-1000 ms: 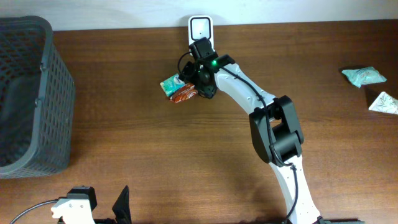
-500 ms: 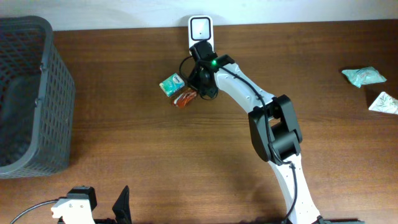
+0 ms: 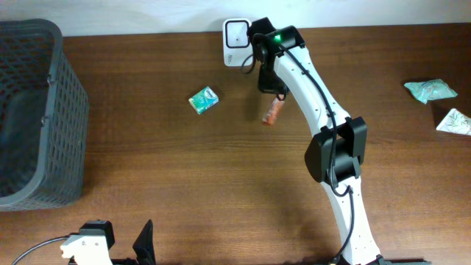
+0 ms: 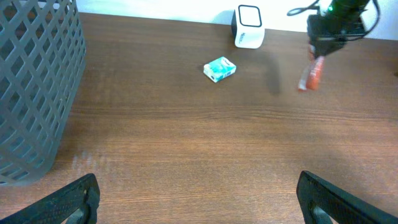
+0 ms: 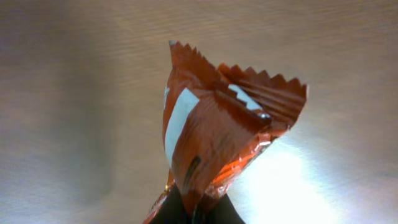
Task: Scan the item barcode
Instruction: 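Lift the red packet and swing it to the right of the scanner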
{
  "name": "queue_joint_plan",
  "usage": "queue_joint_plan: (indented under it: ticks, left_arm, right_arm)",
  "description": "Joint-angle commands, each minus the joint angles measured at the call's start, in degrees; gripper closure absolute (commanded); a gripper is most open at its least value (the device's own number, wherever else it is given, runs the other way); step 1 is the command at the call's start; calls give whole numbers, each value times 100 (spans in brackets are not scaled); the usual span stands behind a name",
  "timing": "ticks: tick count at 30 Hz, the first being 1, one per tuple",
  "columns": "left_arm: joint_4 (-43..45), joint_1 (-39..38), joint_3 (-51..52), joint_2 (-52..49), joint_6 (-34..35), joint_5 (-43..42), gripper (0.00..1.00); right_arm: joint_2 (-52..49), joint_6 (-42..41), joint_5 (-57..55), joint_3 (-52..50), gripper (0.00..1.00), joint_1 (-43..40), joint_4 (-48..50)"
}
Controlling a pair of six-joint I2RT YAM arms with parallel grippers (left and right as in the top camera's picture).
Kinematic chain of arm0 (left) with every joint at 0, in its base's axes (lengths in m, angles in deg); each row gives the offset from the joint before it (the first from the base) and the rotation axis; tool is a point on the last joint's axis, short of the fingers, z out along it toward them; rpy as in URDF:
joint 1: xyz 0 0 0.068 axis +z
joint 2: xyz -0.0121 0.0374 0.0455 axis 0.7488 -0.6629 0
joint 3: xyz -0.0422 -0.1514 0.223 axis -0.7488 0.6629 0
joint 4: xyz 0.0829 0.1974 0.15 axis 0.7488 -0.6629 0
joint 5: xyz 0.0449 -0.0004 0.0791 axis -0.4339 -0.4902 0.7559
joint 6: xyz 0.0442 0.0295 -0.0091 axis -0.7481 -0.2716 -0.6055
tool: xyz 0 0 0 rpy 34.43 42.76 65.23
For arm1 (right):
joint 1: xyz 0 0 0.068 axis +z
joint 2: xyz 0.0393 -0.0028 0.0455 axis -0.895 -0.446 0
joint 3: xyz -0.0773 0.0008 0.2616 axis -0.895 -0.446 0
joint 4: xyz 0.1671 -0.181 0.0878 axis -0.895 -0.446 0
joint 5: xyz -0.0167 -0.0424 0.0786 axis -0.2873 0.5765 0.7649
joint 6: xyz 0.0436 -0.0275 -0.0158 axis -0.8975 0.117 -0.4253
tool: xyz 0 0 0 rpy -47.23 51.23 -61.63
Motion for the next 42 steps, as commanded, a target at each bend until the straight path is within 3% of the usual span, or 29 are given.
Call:
queue_joint_plan:
  ticks: [1,7,14,19,21,23,25,26,27,28,30,34,38,39,42]
  left_arm:
    - [11,11,11,39,20,42,1]
    - [11,11,11,39,20,42,1]
    - [11,11,11,39,20,42,1]
    - [11,11,11,39,20,42,1]
    - [11,11,11,39,20,42,1]
    - [11,11,11,39,20,42,1]
    - [11,11,11,39,20,42,1]
    - [11,11,11,39,20,42,1]
    - [11,11,11,39,20,42,1]
    - [11,11,11,39,20,42,1]
    - [11,11,11,39,20,42,1]
    - [11,11,11,39,20,42,1]
    - [11,11,11,39,20,42,1]
    - [11,11,11,39,20,42,1]
    - [11,11,11,39,20,42,1]
  right_arm:
    - [-9,647,-1891,-258,96,20,-612]
    - [-9,651,-2090,-970,96,-157,-796]
    - [-9,627,-2065,-2341,95,-212,33]
    - [-7,627,-1567,-2544,80,-61,177]
    - [-7,625,-1172,-2402,79,57,184]
    - [-7,625,-787,-2192,69,181,199]
    - [-7,627,-380,-1775,67,308,197]
    - [-7,629,-240,-1596,58,345,195]
    - [-7,629,-68,-1322,42,382,181]
    - [-7,629,57,-1104,35,413,162]
    - [-7,627,192,-540,33,409,-33]
    - [-7,752,170,385,16,173,-826]
    - [-7,2269,645,382,12,-289,-1084]
    - [-7,2343,658,306,7,-431,-1084]
    - [-7,2293,682,120,8,-887,-1084]
